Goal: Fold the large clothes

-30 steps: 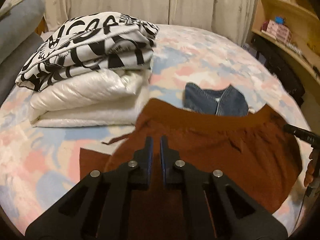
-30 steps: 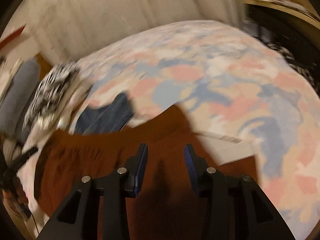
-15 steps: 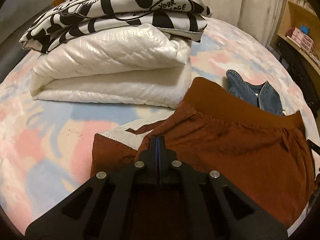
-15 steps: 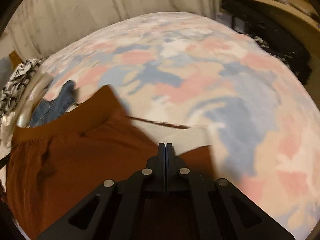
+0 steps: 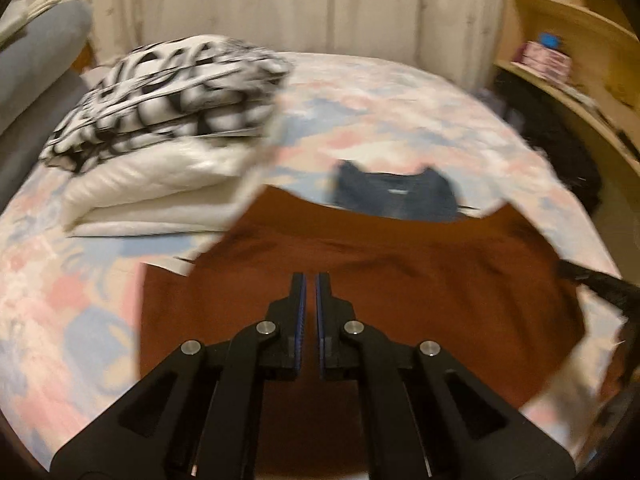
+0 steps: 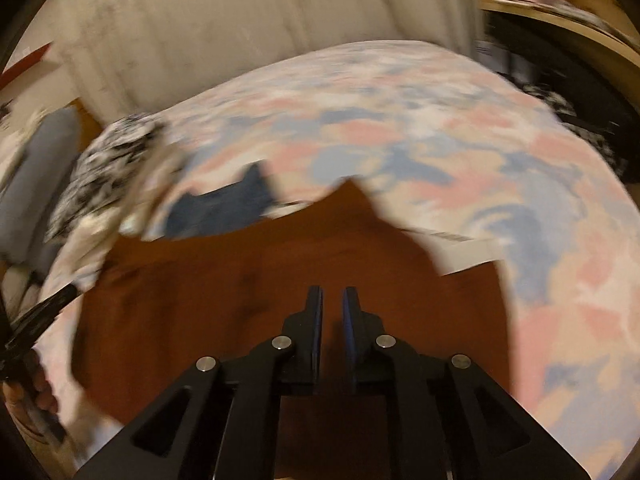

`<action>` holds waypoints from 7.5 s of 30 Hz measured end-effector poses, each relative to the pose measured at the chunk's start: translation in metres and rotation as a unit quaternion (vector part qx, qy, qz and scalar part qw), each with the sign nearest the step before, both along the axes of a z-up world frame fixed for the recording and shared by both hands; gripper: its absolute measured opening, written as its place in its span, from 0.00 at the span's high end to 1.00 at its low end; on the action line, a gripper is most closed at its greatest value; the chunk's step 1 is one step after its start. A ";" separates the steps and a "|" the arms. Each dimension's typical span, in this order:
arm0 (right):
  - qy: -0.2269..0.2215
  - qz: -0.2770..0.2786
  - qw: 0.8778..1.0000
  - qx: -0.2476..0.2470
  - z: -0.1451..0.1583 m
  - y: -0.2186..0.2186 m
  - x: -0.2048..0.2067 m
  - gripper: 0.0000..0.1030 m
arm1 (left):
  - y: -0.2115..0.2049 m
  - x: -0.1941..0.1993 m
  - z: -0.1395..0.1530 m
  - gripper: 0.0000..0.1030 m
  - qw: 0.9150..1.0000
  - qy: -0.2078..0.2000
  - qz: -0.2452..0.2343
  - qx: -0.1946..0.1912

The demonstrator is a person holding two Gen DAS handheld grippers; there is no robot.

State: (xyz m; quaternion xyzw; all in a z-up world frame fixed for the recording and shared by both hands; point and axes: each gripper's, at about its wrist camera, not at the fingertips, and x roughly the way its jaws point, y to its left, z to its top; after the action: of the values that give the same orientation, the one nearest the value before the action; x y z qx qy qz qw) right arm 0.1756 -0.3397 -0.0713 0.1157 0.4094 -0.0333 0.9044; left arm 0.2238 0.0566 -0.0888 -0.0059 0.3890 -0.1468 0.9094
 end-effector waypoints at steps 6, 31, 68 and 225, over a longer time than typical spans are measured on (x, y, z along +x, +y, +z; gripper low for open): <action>0.028 0.073 0.997 0.023 -0.021 0.086 -0.003 0.90 | -0.065 -0.032 -0.027 0.99 0.998 0.030 -0.050 -0.014; 0.064 -0.103 0.991 -0.062 -0.061 -0.028 -0.081 0.86 | 0.025 -0.034 -0.073 0.99 0.993 0.084 0.085 -0.025; -0.055 0.047 0.996 -0.047 0.050 0.135 -0.198 0.56 | 0.096 -0.136 -0.065 0.27 0.958 0.138 0.118 -0.222; 0.063 -0.081 0.993 -0.059 -0.035 -0.105 0.068 0.55 | -0.294 0.013 -0.017 0.64 0.987 -0.006 -0.130 0.096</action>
State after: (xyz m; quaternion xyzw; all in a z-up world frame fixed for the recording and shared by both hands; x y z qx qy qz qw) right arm 0.2432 -0.4447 -0.1061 0.0922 0.4521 -0.1381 0.8764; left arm 0.2368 -0.2376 -0.1061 0.1330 0.3933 -0.2258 0.8813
